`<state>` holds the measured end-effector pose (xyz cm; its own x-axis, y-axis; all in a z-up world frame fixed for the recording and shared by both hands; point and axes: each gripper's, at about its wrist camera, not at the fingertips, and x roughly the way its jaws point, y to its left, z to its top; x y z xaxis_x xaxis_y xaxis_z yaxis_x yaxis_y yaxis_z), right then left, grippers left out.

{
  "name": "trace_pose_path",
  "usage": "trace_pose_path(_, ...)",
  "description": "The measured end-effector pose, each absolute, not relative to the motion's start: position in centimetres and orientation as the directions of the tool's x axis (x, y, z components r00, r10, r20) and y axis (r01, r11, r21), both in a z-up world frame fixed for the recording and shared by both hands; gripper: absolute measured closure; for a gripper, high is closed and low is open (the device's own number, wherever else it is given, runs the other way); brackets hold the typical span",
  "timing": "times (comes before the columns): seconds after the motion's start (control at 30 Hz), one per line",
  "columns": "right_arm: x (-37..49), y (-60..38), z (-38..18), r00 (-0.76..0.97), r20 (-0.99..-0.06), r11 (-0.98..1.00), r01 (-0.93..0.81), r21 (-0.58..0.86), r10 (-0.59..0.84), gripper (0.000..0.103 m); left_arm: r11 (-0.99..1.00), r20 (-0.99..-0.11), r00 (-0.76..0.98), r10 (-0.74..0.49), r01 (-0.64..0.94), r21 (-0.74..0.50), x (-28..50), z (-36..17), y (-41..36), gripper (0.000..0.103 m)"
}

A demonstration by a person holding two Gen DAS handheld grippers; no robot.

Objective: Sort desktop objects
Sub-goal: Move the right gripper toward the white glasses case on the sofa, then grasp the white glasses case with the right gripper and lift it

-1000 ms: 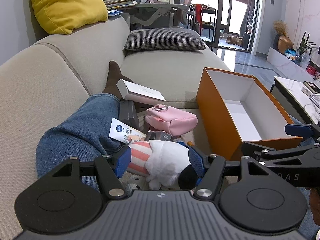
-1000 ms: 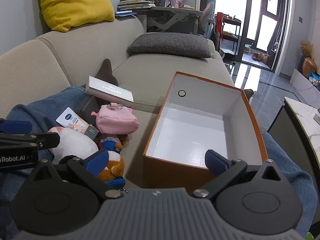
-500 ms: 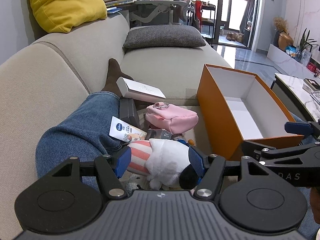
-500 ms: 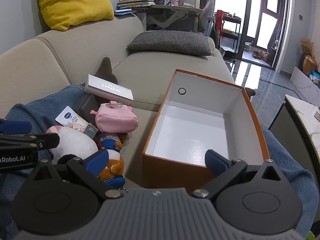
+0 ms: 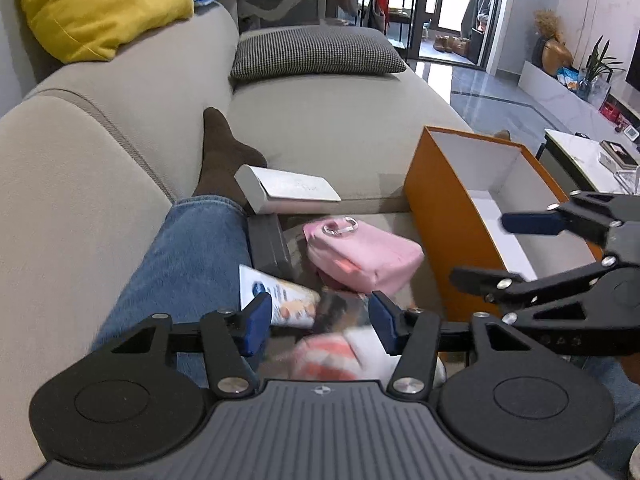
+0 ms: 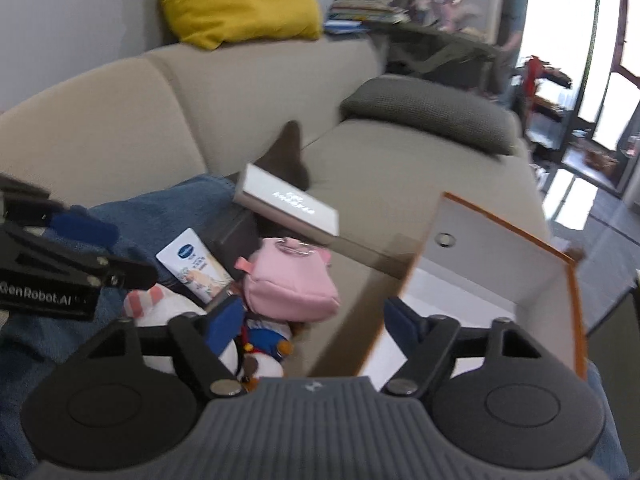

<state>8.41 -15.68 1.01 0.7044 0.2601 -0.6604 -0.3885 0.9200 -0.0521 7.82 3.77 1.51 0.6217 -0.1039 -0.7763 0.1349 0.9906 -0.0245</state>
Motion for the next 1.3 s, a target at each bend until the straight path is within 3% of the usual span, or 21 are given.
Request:
trace_pose_path(0.07,10.3,-14.8,0.7,0.675,-0.680,0.897,-0.437,-0.057,0.286,0.035,0.989,-0.778,0.616,-0.124,0.143,-0.044,9.6,1.6,4.8,0.040)
trace_pose_path(0.23,14.8,-12.4,-0.1,0.632,-0.706,0.824,-0.554,-0.123,0.319,0.035,0.987,-0.806,0.570,-0.160,0.118,-0.113,14.8,1.3,7.6,0.040)
trace_pose_path(0.53,23.9,-8.6,-2.4,0.494,-0.781,0.605,-0.772,-0.193,0.381,0.035,0.984,-0.851,0.499,-0.163,0.140,-0.107,22.4,-0.9,9.1,0.039)
trace_pose_path(0.77,30.0,-5.8,-4.2,0.409,-0.833,0.374,-0.887,-0.269,0.371,0.026,0.980,-0.867,0.459,-0.193,0.141,-0.144,26.6,-3.1,10.4,0.040)
trace_pose_path(1.07,33.5,-3.9,-6.8,0.267,-0.890,0.118,-0.964,-0.240,0.369,0.027,0.963,-0.863,0.430,-0.267,0.149,-0.224,27.8,-4.5,11.5,0.061)
trace_pose_path(1.3,33.7,-2.3,-7.5,0.269,-0.894,0.090,-0.963,-0.254,0.358,0.034,0.975,-0.865,0.452,-0.218,0.150,-0.167,27.3,-3.4,11.0,0.061)
